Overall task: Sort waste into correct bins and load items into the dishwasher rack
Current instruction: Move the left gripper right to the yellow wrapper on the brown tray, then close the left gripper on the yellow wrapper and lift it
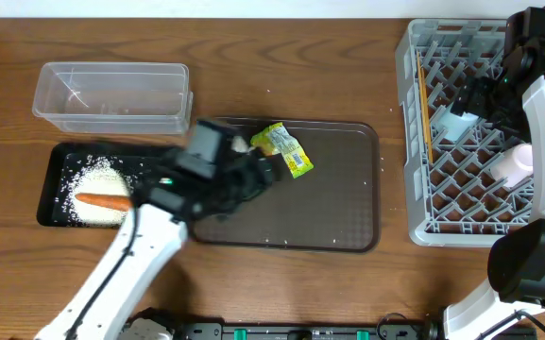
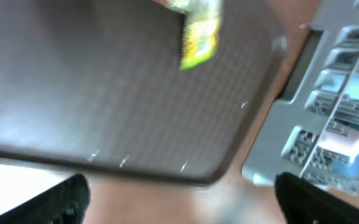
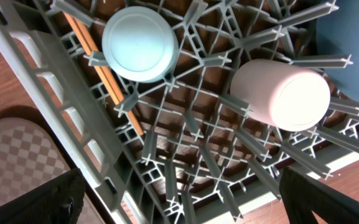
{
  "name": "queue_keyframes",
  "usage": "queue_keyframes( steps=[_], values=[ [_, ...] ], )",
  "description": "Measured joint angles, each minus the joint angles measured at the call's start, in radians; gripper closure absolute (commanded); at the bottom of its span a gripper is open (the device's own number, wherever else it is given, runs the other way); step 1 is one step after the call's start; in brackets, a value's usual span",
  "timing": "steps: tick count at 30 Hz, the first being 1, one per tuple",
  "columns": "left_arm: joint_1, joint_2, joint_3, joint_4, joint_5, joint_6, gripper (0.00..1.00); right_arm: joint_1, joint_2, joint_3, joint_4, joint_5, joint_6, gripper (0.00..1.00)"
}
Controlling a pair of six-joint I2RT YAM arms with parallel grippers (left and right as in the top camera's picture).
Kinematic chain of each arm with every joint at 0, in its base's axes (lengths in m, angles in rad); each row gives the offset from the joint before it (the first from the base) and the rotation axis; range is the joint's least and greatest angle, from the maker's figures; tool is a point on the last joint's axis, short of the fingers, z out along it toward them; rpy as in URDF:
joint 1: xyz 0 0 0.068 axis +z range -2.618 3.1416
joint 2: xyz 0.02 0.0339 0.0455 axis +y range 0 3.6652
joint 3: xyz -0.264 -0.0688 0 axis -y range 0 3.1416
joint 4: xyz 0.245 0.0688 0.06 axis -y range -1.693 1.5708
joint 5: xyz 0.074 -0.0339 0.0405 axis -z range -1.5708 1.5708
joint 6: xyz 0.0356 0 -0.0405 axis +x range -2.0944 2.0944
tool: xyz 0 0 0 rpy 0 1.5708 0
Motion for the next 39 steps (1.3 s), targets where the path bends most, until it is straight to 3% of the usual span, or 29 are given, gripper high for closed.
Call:
queue_keyframes(
  steps=[4, 7, 18, 24, 39],
  values=[
    [-0.053, 0.087, 0.011, 0.189, -0.062, -0.072, 0.02, 0.0, 0.0, 0.0, 0.001, 0.0, 0.0, 0.01],
    [-0.034, 0.187, 0.068, 0.212, -0.083, -0.114, 0.02, 0.0, 0.0, 0.0, 0.0, 0.0, 0.0, 0.01],
    [0.019, 0.617, 0.542, -0.048, -0.126, -0.055, 0.02, 0.0, 0.0, -0.001, 0.001, 0.0, 0.0, 0.01],
    [0.019, 0.784, 0.603, -0.119, -0.177, -0.055, 0.02, 0.0, 0.0, -0.001, 0.001, 0.0, 0.0, 0.01],
    [-0.055, 0.826, 0.603, -0.106, -0.262, -0.116, 0.02, 0.0, 0.0, -0.001, 0.001, 0.0, 0.0, 0.01]
  ],
)
